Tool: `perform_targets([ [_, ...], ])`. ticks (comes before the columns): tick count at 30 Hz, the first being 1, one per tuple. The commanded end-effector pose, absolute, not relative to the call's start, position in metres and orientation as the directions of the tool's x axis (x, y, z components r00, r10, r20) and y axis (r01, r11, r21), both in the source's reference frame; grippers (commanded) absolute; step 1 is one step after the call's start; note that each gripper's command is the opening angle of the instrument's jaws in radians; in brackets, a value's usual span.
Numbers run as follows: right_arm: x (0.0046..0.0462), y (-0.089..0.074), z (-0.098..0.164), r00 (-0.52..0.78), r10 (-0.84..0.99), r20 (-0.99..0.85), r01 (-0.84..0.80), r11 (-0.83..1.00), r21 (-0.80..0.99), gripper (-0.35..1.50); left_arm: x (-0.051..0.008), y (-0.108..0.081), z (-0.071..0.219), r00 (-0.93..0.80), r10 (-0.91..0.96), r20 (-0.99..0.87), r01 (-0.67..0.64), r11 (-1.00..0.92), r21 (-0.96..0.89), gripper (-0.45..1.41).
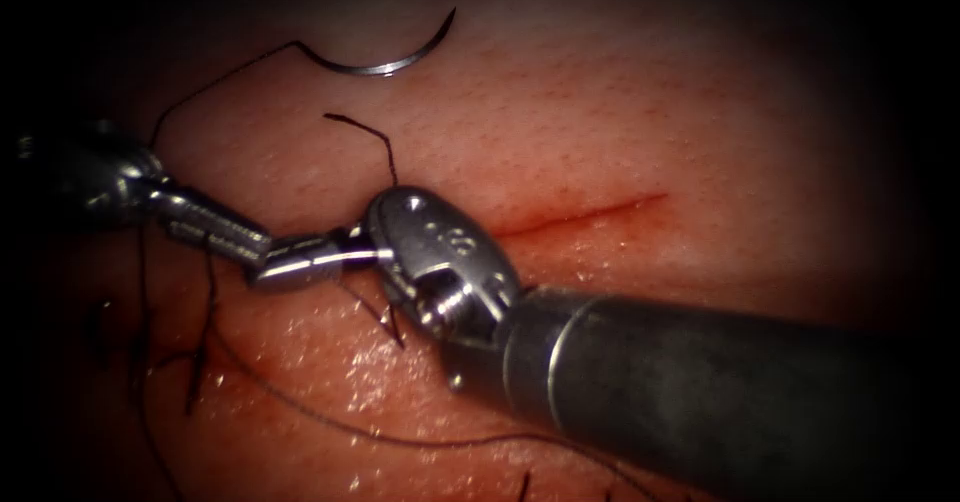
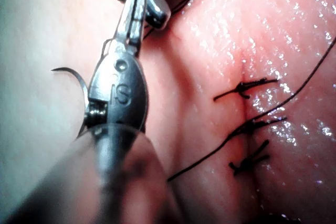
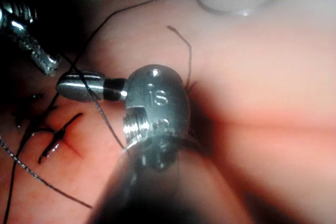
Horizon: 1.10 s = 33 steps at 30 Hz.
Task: Wound Closure
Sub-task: Create one loop around right needle holder by wrapping counter-clockwise
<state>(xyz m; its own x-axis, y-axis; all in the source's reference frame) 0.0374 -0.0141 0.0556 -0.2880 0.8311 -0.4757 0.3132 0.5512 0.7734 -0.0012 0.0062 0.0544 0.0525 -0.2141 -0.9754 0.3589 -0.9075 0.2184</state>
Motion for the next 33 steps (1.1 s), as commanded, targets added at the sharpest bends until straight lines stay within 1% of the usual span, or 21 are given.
perform_targets([
  [1, 0.0377, -0.0137, 0.0558, -0.287, 0.841, -0.458, 0.314, 0.534, 0.785, -0.35, -0.0017, 0.0066, 0.0553, 0.049, -0.216, -0.975, 0.355, -0.909, 0.219, -0.45],
  [8, 0.0361, -0.0143, 0.0554, -0.287, 0.868, -0.405, 0.309, 0.484, 0.819, -0.35, -0.002, 0.0063, 0.0575, 0.027, -0.198, -0.98, 0.347, -0.917, 0.195, -0.45],
  [13, 0.0359, -0.0148, 0.0555, -0.263, 0.893, -0.364, 0.321, 0.437, 0.84, -0.35, -0.0033, 0.0061, 0.0592, 0.005, -0.185, -0.983, 0.337, -0.925, 0.176, -0.45],
  [20, 0.0351, -0.0139, 0.0553, -0.327, 0.907, -0.267, 0.296, 0.366, 0.882, -0.35, -0.0053, 0.0042, 0.0621, -0.031, -0.172, -0.985, 0.329, -0.932, 0.152, -0.45],
  [26, 0.0346, -0.0131, 0.0555, -0.382, 0.89, -0.248, 0.27, 0.364, 0.892, -0.35, -0.0057, 0.003, 0.063, -0.045, -0.16, -0.986, 0.334, -0.933, 0.136, -0.45],
  [27, 0.0347, -0.0131, 0.0556, -0.396, 0.883, -0.25, 0.262, 0.37, 0.891, -0.3, -0.0058, 0.0029, 0.0629, -0.048, -0.155, -0.987, 0.333, -0.934, 0.13, -0.45],
  [28, 0.0352, -0.0133, 0.0558, -0.455, 0.851, -0.264, 0.2, 0.386, 0.9, 0.05, -0.0061, 0.0024, 0.0626, -0.06, -0.133, -0.989, 0.321, -0.941, 0.107, -0.45],
  [30, 0.0356, -0.0137, 0.0558, -0.456, 0.838, -0.299, 0.087, 0.377, 0.922, 0.02, -0.0065, 0.002, 0.0624, -0.066, -0.116, -0.991, 0.306, -0.948, 0.09, -0.45],
  [31, 0.0357, -0.0138, 0.0558, -0.443, 0.837, -0.32, 0.044, 0.377, 0.925, -0.03, -0.0066, 0.0019, 0.0622, -0.063, -0.114, -0.991, 0.301, -0.949, 0.09, -0.45],
  [32, 0.036, -0.0143, 0.0558, -0.415, 0.835, -0.361, -0.045, 0.378, 0.925, -0.06, -0.0068, 0.0016, 0.0619, -0.066, -0.107, -0.992, 0.284, -0.955, 0.085, -0.45],
  [33, 0.0361, -0.0146, 0.0559, -0.415, 0.824, -0.386, -0.092, 0.384, 0.919, -0.06, -0.0069, 0.0015, 0.0618, -0.067, -0.107, -0.992, 0.276, -0.957, 0.085, -0.45],
])
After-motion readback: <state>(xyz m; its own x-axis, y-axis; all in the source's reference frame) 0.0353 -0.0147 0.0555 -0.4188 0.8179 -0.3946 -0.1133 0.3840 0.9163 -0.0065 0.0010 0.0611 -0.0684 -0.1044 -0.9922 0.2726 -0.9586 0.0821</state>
